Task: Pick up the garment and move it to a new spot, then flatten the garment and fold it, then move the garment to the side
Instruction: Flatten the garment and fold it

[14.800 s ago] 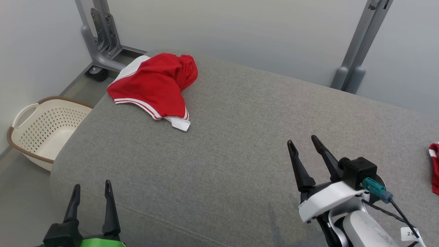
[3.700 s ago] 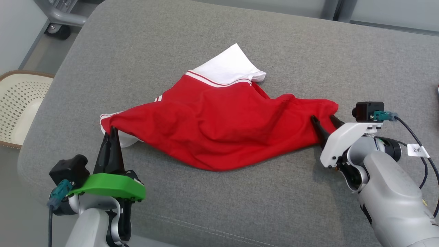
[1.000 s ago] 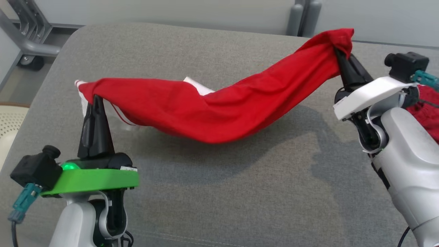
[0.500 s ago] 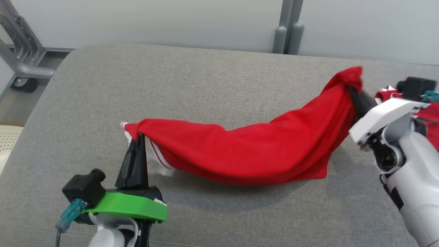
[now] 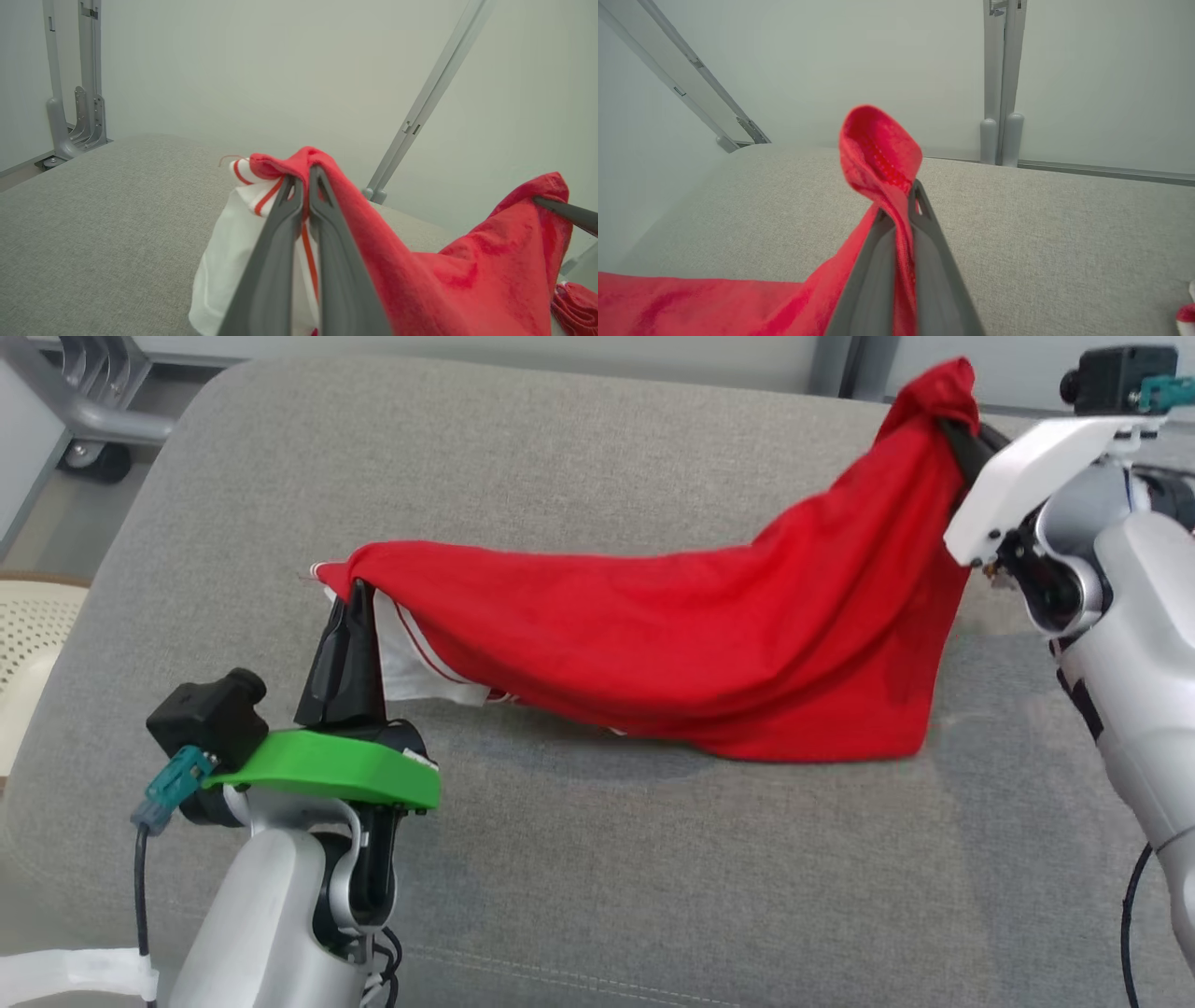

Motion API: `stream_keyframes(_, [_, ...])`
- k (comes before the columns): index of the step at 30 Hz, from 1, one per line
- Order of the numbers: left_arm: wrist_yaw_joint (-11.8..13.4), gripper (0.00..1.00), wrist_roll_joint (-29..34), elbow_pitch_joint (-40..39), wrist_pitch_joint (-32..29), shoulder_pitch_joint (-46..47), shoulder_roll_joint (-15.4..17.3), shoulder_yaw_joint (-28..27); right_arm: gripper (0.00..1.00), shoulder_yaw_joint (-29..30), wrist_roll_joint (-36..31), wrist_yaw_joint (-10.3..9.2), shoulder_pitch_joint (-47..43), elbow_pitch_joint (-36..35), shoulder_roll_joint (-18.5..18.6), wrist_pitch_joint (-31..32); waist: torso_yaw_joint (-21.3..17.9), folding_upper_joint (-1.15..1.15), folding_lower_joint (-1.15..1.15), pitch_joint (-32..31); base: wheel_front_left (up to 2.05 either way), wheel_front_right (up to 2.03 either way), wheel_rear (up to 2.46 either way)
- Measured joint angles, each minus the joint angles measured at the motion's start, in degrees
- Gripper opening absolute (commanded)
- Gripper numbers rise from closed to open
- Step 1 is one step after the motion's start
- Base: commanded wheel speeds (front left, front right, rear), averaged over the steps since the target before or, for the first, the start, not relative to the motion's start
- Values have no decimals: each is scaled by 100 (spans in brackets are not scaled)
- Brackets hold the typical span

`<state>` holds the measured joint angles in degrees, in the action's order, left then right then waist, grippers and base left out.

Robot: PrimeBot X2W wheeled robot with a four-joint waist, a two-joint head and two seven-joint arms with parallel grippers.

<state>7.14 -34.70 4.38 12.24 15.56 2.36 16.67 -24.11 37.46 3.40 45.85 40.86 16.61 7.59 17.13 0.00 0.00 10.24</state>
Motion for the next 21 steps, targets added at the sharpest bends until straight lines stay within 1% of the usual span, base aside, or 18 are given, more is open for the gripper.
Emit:
stream_keyframes(1, [0, 0, -13, 76, 0, 69, -7, 15, 0, -14, -66, -7, 155, 4, -1, -26, 30, 0, 0, 66, 0, 0, 0])
stream_keyframes(2, [0, 0, -34, 142, 1, 115, -8, 48, 2, -57, -148, -7, 287, 38, 0, -23, 59, 0, 0, 129, 0, 0, 0])
stream_keyframes(3, [0, 0, -64, 286, 23, 186, -10, 174, 36, -143, -264, -51, 456, 142, -32, 1, 118, 0, 0, 257, 0, 0, 0])
stream_keyframes(4, [0, 0, -113, 326, 33, 211, -15, 233, 47, -191, -298, -51, 501, 203, -57, 3, 146, 0, 0, 319, 0, 0, 0])
stream_keyframes(5, [0, 0, -174, 371, 51, 235, -25, 276, 69, -226, -333, -51, 542, 264, -86, 2, 174, 0, 0, 380, 0, 0, 0])
stream_keyframes(6, [0, 0, -243, 427, 52, 261, -30, 304, 100, -242, -353, -54, 575, 320, -116, 1, 200, 0, 0, 438, 0, 0, 0])
stream_keyframes(8, [0, 0, -359, 526, 100, 297, -34, 325, 100, -293, -414, -92, 669, 427, -175, -68, 250, 0, 0, 546, 0, 0, 0])
stream_keyframes(10, [0, 0, -365, 658, 130, 324, -37, 320, 100, -381, -538, -75, 790, 476, -225, -172, 286, 0, 0, 637, 0, 0, 0])
stream_keyframes(15, [0, 0, -363, 916, 170, 328, -44, 209, 100, -534, -632, 116, 970, 490, -357, -477, 251, 0, 0, 740, 0, 0, 0])
stream_keyframes(21, [0, 0, -348, 1112, 201, 329, -47, -12, 100, -570, -637, 314, 966, 287, -254, -1122, 2, 0, 0, 710, 0, 0, 0])
